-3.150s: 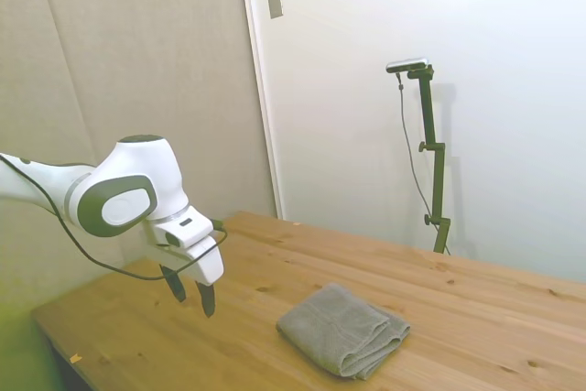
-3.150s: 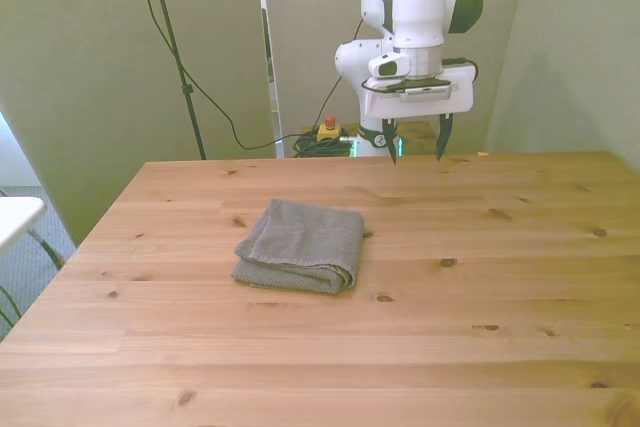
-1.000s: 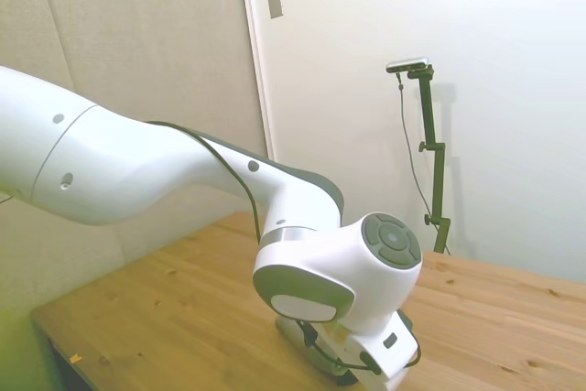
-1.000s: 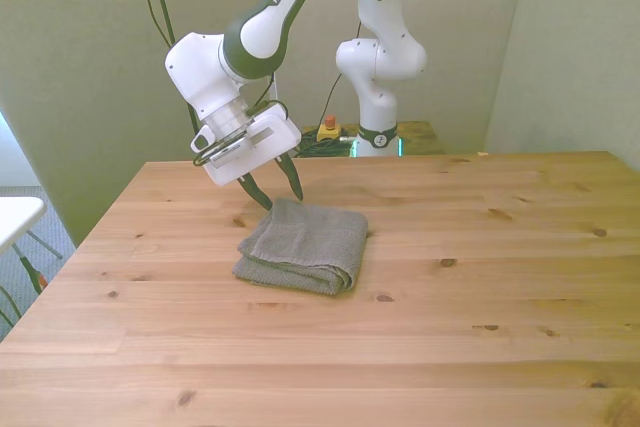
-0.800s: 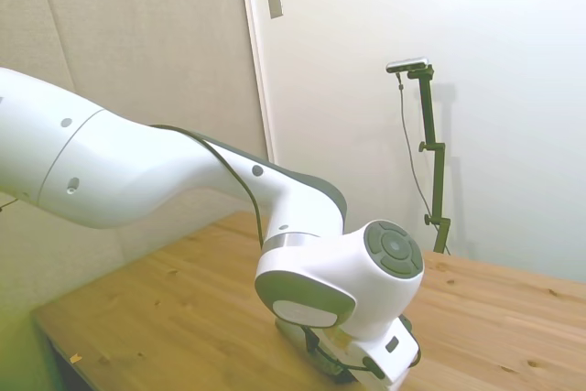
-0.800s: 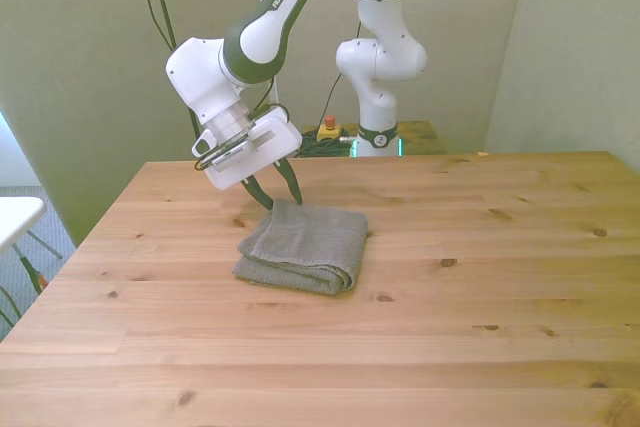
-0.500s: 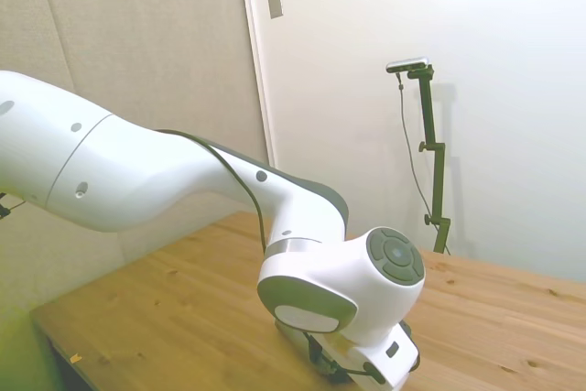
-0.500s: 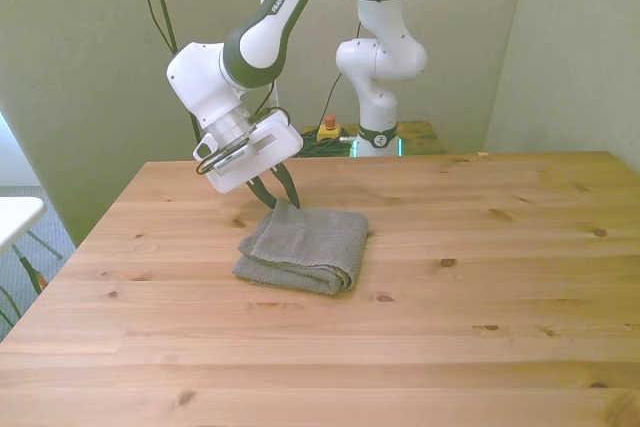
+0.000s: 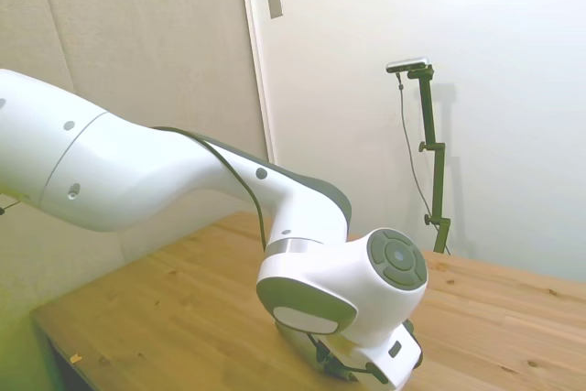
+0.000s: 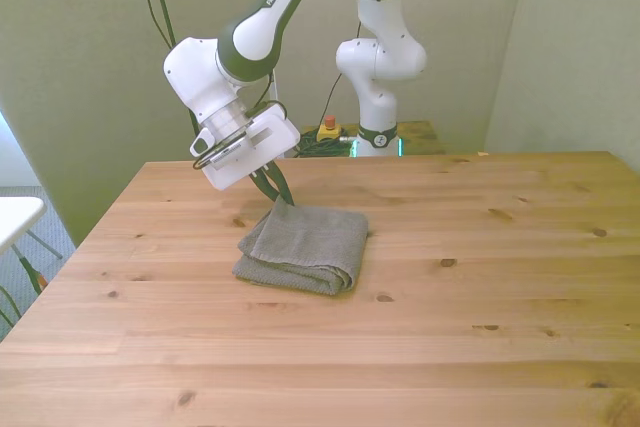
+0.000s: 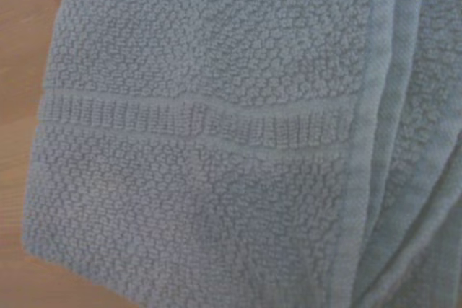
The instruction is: Unfold the towel
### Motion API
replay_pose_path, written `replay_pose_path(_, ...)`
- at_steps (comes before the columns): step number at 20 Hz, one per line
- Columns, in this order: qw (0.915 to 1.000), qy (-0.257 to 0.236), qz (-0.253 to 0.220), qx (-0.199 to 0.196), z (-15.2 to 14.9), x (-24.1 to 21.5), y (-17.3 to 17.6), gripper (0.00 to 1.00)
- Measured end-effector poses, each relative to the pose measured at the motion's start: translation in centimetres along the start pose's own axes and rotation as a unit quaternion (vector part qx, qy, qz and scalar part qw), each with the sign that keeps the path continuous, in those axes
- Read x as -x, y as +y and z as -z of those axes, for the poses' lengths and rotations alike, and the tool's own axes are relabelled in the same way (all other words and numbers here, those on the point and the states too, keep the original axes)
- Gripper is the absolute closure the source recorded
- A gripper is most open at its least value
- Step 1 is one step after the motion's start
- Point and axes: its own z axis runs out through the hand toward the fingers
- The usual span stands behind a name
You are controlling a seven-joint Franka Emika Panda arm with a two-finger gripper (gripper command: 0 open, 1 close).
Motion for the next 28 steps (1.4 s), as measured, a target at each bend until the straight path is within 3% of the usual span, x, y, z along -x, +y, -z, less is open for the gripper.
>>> replay_pose_path(3,0.9996,0.001,0.025,-0.015,1.6,0.5,-2.8,1.00)
replay_pose_path(10,0.9931,0.000,0.112,-0.033,2.2,2.6,-14.1,1.00)
replay_pose_path(18,0.9742,-0.096,0.203,-0.023,-3.4,6.3,-24.2,1.00)
replay_pose_path(19,0.9719,-0.102,0.211,-0.020,-4.6,6.8,-25.2,0.00)
replay_pose_path(21,0.9634,-0.125,0.237,-0.014,-7.3,8.0,-27.0,0.00)
replay_pose_path(23,0.9496,-0.163,0.268,-0.010,-10.0,9.4,-27.8,0.00)
replay_pose_path(25,0.9289,-0.207,0.307,-0.013,-12.0,10.3,-27.5,0.00)
replay_pose_path(28,0.9027,-0.236,0.359,-0.027,-12.8,10.4,-26.5,0.00)
